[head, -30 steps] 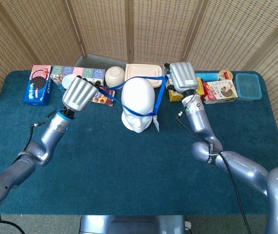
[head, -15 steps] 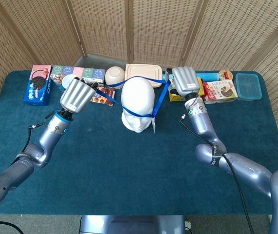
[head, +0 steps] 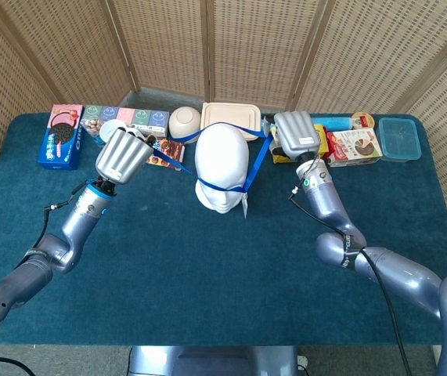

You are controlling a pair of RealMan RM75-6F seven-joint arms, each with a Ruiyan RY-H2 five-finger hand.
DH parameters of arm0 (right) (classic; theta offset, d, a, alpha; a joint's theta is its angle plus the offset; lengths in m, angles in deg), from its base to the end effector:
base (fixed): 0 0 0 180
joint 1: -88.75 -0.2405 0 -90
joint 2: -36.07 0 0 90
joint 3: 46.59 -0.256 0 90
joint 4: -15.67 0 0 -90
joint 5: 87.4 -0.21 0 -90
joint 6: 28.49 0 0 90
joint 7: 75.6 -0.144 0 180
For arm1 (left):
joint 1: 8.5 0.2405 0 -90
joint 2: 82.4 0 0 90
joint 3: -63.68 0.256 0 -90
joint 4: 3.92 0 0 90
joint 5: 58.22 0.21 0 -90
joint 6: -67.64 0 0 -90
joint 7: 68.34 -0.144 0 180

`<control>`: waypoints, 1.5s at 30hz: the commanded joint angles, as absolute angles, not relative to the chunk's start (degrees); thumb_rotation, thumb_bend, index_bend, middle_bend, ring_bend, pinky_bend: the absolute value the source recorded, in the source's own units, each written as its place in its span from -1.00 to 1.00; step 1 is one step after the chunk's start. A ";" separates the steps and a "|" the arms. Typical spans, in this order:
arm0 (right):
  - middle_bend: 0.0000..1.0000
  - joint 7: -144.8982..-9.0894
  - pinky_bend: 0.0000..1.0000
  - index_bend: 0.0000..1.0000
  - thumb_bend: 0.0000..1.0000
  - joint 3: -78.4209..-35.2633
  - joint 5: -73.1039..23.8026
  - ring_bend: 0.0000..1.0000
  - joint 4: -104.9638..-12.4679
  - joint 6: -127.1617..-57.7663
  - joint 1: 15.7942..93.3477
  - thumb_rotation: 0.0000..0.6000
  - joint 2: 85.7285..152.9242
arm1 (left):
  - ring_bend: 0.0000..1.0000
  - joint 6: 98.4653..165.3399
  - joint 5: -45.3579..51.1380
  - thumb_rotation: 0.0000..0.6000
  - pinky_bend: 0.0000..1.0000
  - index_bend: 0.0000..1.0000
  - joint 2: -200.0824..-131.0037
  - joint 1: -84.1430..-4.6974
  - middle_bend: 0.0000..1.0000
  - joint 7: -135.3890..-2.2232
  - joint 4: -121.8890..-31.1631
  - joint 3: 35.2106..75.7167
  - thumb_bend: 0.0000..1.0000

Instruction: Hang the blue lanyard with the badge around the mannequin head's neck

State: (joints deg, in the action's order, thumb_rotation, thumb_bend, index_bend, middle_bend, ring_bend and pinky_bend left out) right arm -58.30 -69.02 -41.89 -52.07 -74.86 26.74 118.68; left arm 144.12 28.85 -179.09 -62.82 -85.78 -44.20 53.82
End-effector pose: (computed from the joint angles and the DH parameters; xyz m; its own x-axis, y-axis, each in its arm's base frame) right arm -0.0700 -0.4885 0.0882 0.3773 -0.0293 0.9256 -0.8999 -0.2477 0.3590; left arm -0.1171 0.4439 0.0635 0.6272 -0.5829 0.5165 0.4018 -0.3259 -0.8558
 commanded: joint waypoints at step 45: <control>1.00 -56.44 1.00 -0.09 -0.51 -64.97 -38.66 1.00 -69.29 -86.42 36.03 1.00 104.83 | 0.79 142.60 18.57 -0.16 1.00 -0.08 -162.66 -51.34 0.85 -90.56 -80.28 50.58 -0.83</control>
